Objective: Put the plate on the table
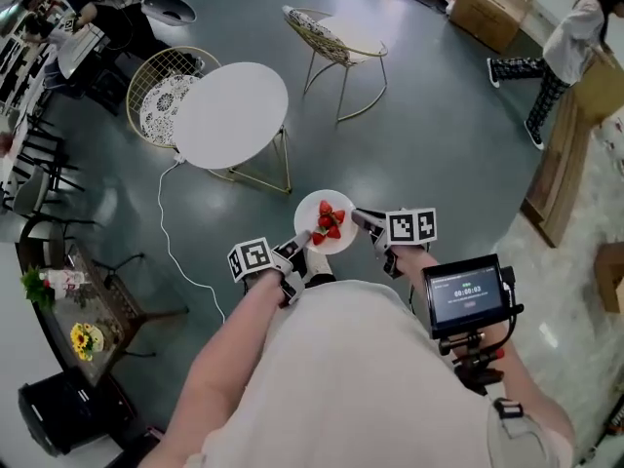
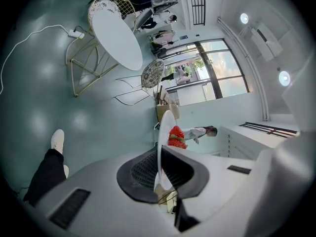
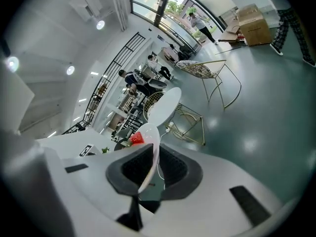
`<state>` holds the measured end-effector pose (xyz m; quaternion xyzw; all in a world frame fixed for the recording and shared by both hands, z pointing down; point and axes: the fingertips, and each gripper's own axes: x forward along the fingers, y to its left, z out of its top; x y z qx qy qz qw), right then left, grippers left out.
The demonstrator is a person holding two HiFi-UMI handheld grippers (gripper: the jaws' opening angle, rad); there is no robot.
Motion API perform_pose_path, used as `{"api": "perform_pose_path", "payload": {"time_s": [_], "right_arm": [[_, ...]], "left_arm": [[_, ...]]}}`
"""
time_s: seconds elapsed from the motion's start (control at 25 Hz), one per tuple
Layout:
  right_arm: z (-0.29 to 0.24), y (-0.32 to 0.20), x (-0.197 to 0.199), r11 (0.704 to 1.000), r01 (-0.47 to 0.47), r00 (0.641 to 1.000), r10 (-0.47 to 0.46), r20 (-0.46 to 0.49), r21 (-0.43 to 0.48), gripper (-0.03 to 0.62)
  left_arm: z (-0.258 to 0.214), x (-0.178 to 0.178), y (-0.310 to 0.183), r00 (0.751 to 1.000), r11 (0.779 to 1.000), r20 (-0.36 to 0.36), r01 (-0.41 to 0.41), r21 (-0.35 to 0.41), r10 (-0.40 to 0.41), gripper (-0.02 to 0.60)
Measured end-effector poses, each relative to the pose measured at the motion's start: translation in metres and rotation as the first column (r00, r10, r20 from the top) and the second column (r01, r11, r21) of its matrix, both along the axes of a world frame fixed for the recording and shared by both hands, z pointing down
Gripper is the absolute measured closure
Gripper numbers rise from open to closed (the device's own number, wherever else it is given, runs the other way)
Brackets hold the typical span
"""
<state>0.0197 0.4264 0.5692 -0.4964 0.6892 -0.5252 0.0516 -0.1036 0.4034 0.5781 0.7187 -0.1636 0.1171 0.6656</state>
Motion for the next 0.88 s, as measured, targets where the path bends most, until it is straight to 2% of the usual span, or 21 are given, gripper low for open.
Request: {"api": "perform_pose_path", "payload": {"time_s": [0.28,0.56,0.88], "right_arm": [[-0.005,-0.011,0.002,1.0,-0.025,0.999,0.026,0.021,-0.009,0.551],[-0.013,-0.02,0.0,0.999,-0.043,0.998,0.043,0.04,-0.002,0.551],[0.017,-0.114,-0.009,1.0,-0.009,1.0,0.009,0.013,-0.006,0.551]], "left_arm": [[-0.008,0.002,-0.012,1.0,0.999,0.02,-0.019,-0.026,0.02,0.566],[-0.019,0.001,-0.025,0.998,0.999,0.034,-0.043,-0.018,0.043,0.566],[0.01,-0.009,-0.112,1.0,1.0,0.022,-0.012,-0.028,0.012,0.566]]}}
